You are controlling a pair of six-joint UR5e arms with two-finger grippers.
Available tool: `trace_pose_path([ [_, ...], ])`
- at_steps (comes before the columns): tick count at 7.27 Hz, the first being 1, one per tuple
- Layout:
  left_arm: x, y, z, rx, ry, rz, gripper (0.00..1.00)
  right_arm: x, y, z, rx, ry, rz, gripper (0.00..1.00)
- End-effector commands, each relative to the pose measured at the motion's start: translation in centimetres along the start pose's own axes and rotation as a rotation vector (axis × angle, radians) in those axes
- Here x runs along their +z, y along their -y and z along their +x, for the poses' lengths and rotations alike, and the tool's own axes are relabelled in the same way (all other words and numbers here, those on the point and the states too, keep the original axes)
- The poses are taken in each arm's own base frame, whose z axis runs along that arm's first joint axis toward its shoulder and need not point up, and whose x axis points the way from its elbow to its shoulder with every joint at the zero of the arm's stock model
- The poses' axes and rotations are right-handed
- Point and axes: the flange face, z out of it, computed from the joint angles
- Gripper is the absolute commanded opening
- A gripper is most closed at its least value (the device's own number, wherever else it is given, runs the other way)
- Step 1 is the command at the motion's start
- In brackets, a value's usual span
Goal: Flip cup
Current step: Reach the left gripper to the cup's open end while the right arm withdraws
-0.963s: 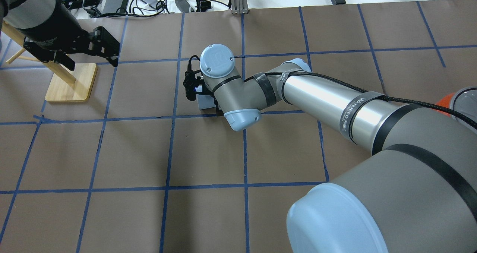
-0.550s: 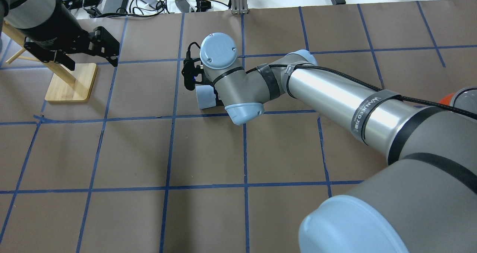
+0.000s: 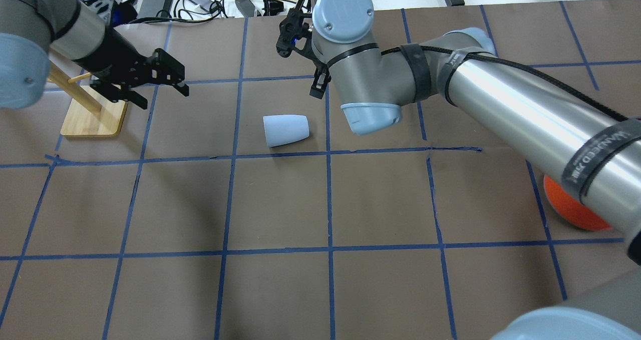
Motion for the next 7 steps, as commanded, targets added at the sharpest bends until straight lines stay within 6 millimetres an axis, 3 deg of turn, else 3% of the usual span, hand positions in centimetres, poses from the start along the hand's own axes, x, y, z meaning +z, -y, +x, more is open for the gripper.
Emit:
trace_pose_path([
  [1,9.2,1.4,-0.9,-0.044,-0.254,-0.050,1.00,-1.4,-4.8,7.1,0.417,-0.090,-0.043,1.00],
  [2,11.8,2.1,-0.7,-0.071,-0.381,-0.081,1.00,-1.2,-8.4,11.0,0.669,-0.104,-0.075,1.00],
  [4,16.6,2.9,-0.9,-0.117,-0.577,-0.137,0.97,-5.5,-12.4,11.2,0.965,-0.025,-0.302,1.00],
  [5,19.0,3.4,-1.5,-0.099,-0.581,-0.128,0.94,-8.2,-14.8,12.0,0.999,-0.005,-0.380,1.00],
  [6,20.9,3.3,-0.6,-0.091,-0.600,-0.153,0.90,-11.5,-17.0,12.2,1.042,0.024,-0.438,1.00],
  [7,21.8,3.5,-0.1,-0.073,-0.610,-0.142,0.68,-15.4,-17.8,10.7,1.070,0.045,-0.494,1.00],
])
